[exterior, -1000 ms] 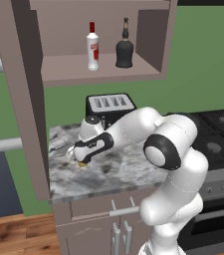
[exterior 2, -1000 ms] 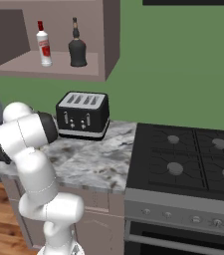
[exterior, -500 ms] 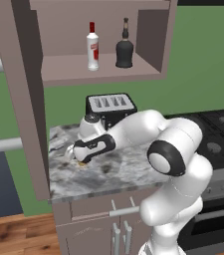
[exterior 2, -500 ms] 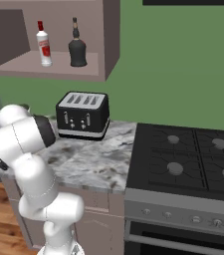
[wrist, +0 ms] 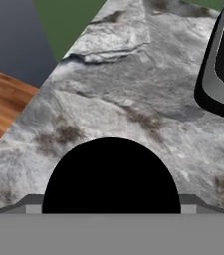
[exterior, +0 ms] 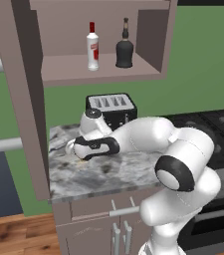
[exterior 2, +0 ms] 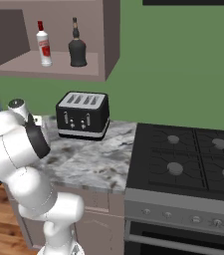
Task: Sort all alcoholic drinks to one cabinet, and non-alcoholic drinks to the other.
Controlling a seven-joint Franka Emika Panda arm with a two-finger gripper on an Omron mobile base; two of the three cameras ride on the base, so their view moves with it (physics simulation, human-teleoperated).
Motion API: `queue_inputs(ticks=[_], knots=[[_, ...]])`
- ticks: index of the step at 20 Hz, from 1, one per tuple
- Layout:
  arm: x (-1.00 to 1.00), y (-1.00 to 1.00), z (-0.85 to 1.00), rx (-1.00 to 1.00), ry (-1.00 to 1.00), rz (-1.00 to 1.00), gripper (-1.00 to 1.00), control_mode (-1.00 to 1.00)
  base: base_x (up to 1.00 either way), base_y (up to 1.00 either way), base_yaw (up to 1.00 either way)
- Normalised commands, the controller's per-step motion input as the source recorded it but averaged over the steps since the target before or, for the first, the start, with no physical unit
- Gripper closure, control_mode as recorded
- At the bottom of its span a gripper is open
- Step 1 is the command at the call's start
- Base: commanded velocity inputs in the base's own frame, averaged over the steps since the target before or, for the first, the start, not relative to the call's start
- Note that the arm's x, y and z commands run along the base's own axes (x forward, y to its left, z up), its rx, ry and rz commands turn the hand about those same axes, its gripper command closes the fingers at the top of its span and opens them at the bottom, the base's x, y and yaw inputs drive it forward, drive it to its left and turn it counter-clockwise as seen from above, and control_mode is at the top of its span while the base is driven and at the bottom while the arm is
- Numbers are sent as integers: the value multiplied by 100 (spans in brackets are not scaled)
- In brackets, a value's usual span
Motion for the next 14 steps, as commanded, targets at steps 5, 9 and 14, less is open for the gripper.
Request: queue_inputs(ticks=[5,9,14], knots=[[-22,-23,36,3,-1,-8,100,-100,0,0,0],[-19,-28,35,4,0,-7,100,-100,0,0,0],[-20,-29,33,3,0,-6,100,-100,0,0,0]])
